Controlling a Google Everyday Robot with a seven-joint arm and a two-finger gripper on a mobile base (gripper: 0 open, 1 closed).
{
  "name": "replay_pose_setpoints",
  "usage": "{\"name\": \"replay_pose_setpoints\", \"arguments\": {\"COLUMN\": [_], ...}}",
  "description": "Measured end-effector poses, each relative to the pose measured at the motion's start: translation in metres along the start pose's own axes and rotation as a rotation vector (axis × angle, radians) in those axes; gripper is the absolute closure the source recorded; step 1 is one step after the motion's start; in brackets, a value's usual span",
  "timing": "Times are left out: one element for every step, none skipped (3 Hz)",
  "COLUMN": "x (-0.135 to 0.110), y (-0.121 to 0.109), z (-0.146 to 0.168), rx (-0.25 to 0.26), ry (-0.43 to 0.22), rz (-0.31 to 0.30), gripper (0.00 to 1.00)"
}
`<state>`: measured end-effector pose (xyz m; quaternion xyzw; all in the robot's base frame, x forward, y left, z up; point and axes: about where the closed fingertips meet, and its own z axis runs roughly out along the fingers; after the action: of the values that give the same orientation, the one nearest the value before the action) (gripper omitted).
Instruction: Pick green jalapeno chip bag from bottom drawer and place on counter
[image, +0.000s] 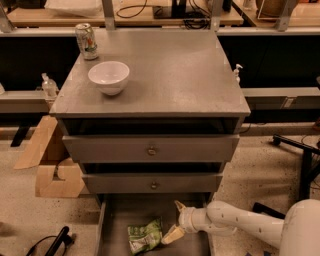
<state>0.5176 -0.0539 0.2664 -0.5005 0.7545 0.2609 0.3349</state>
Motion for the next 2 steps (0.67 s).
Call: {"name": "replay_pose_setpoints", "arguments": {"x": [0.008,0.015], "y": [0.003,0.007], "z": [0.039,0.074], "rx": [-0.037,-0.05], "ry": [0.041,0.098], "rz": [0.006,-0.012], "gripper": [0.0,0.0]}}
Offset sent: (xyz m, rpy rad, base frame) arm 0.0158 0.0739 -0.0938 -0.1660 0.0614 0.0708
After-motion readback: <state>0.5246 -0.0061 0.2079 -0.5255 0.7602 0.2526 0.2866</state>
